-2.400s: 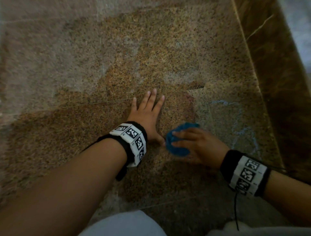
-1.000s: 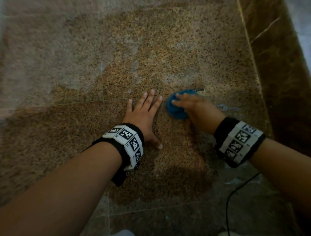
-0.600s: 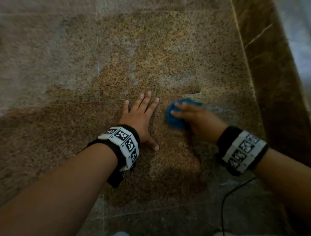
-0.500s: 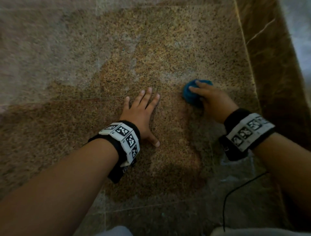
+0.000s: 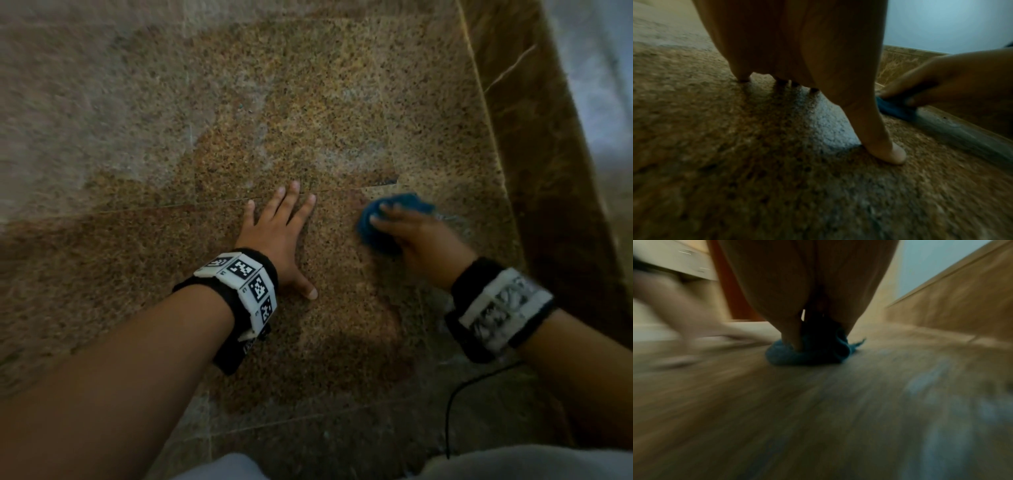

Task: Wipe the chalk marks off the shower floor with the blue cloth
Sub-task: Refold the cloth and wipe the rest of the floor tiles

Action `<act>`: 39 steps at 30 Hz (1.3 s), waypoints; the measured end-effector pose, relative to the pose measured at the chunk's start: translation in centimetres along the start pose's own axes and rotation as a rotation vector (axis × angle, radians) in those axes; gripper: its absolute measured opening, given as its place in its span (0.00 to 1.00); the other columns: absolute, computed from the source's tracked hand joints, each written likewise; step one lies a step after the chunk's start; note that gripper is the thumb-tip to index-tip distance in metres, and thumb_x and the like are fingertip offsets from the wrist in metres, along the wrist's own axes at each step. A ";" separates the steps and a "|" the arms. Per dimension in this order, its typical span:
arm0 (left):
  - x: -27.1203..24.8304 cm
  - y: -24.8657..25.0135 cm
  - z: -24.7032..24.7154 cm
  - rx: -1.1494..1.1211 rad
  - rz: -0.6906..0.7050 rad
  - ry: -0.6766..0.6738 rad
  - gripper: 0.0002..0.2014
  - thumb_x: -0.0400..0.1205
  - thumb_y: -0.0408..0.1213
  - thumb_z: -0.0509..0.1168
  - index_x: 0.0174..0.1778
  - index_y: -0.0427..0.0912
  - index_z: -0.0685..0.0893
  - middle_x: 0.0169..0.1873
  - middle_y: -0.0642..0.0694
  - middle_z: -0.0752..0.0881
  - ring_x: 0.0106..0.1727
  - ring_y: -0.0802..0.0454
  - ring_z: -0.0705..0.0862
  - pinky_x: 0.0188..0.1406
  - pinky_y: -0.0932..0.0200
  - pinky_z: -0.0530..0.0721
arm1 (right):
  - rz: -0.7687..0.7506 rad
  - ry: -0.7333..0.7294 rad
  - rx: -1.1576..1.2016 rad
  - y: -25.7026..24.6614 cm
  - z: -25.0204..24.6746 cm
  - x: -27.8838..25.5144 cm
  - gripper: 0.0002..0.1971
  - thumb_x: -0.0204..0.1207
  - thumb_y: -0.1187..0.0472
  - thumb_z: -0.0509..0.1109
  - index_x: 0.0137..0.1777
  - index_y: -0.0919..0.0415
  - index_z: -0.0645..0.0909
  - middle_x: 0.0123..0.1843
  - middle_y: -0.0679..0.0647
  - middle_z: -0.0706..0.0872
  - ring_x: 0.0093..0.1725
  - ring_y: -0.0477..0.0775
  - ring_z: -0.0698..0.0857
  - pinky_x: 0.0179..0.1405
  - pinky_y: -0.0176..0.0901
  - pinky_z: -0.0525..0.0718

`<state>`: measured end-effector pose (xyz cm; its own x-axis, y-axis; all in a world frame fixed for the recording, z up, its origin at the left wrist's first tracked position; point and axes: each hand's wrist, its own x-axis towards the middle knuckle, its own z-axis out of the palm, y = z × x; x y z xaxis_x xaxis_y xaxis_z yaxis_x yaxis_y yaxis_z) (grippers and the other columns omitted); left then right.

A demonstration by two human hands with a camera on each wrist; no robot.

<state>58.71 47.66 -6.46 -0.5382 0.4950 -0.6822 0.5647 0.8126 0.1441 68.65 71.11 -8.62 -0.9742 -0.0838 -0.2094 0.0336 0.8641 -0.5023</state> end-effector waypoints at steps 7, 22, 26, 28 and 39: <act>0.0 0.2 0.3 -0.001 -0.006 -0.010 0.75 0.55 0.72 0.75 0.80 0.55 0.24 0.79 0.50 0.22 0.82 0.48 0.27 0.80 0.34 0.36 | -0.231 -0.136 0.061 -0.3 2.1 -2.9 0.22 0.71 0.72 0.70 0.66 0.58 0.82 0.72 0.62 0.77 0.70 0.67 0.77 0.70 0.65 0.72; -0.1 1.1 -1.6 0.075 0.000 -0.060 0.72 0.59 0.74 0.71 0.79 0.54 0.23 0.79 0.47 0.22 0.82 0.45 0.26 0.78 0.32 0.36 | -0.166 -0.187 0.137 -0.8 0.9 -4.7 0.22 0.71 0.76 0.70 0.63 0.57 0.84 0.71 0.57 0.80 0.71 0.60 0.77 0.71 0.60 0.73; 0.8 2.4 -3.3 0.112 0.063 -0.063 0.70 0.60 0.74 0.71 0.80 0.55 0.24 0.79 0.47 0.21 0.81 0.43 0.25 0.76 0.28 0.35 | 0.002 -0.053 -0.017 -1.3 0.0 -2.5 0.23 0.74 0.72 0.70 0.69 0.57 0.79 0.74 0.60 0.75 0.70 0.69 0.75 0.70 0.64 0.74; 1.3 2.9 -3.8 0.072 0.048 -0.125 0.70 0.60 0.73 0.73 0.80 0.57 0.25 0.78 0.48 0.21 0.81 0.42 0.26 0.75 0.25 0.37 | 0.103 0.012 -0.030 -1.3 -0.5 -2.4 0.24 0.75 0.72 0.69 0.71 0.57 0.78 0.74 0.62 0.75 0.68 0.73 0.75 0.67 0.66 0.76; 1.8 3.2 -3.2 0.007 0.021 -0.163 0.68 0.61 0.66 0.78 0.81 0.63 0.29 0.78 0.52 0.21 0.82 0.45 0.27 0.75 0.21 0.44 | 0.067 -0.415 -0.218 -3.5 -1.0 -6.5 0.30 0.84 0.68 0.56 0.82 0.46 0.55 0.85 0.51 0.51 0.82 0.58 0.53 0.80 0.55 0.58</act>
<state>57.50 52.15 -4.95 -0.4181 0.4547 -0.7864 0.5791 0.8004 0.1550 74.65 69.11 -4.60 -0.7986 -0.1774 -0.5751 0.0024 0.9546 -0.2978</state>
